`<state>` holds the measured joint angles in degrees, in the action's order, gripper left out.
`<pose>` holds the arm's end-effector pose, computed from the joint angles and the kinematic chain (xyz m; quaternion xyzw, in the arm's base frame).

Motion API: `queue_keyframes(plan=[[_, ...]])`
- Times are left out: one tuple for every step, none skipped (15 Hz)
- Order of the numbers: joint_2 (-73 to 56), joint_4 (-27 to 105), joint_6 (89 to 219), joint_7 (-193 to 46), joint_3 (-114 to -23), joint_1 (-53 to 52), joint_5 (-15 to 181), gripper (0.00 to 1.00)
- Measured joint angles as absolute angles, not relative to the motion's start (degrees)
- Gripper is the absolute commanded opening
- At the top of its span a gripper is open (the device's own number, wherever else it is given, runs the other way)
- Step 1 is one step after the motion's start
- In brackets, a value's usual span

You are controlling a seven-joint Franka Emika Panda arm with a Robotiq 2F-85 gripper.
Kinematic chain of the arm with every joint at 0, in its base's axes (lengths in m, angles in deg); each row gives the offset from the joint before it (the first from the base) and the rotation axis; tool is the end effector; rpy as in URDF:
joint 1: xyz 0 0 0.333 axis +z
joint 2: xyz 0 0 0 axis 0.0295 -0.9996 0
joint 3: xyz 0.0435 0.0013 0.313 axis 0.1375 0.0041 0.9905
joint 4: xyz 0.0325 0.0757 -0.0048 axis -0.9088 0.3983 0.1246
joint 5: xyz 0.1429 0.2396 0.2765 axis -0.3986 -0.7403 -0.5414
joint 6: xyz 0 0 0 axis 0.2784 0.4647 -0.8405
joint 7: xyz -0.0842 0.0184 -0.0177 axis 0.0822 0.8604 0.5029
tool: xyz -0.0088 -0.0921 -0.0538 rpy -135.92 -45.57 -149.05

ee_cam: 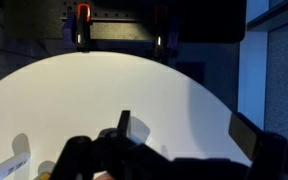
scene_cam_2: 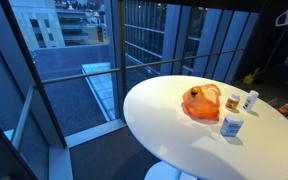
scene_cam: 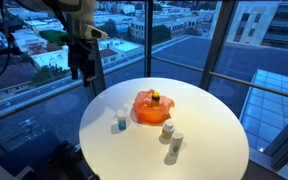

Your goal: Remove the brown bottle from the plastic

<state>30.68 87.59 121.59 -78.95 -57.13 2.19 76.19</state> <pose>0.3764 0.0838 0.4175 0.9896 -0.0047 -0.1424 0.0201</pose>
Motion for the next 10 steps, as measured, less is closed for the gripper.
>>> queue_keyframes(plan=[[30.69, 87.54, 121.6, -78.95, -57.13, 2.19, 76.19, 1.0], [30.7, 87.53, 121.6, -78.95, -57.13, 2.19, 76.19, 1.0], [30.7, 87.53, 121.6, -78.95, -57.13, 2.19, 76.19, 1.0], [30.7, 87.53, 121.6, -78.95, -57.13, 2.19, 76.19, 1.0], [30.68, 87.56, 121.6, -78.95, -57.13, 2.2, 76.19, 1.0], [30.65, 87.57, 121.62, -78.95, -57.13, 2.18, 76.26, 1.0], [30.63, 87.52, 121.91, -79.0, -57.15, 2.05, 76.59, 1.0], [30.55, 87.34, 122.48, -79.21, -57.21, 1.77, 77.28, 1.0], [30.36, 87.06, 123.28, -79.4, -57.25, 1.34, 78.12, 1.0], [30.07, 86.69, 124.21, -79.76, -57.33, 0.84, 79.07, 1.0]])
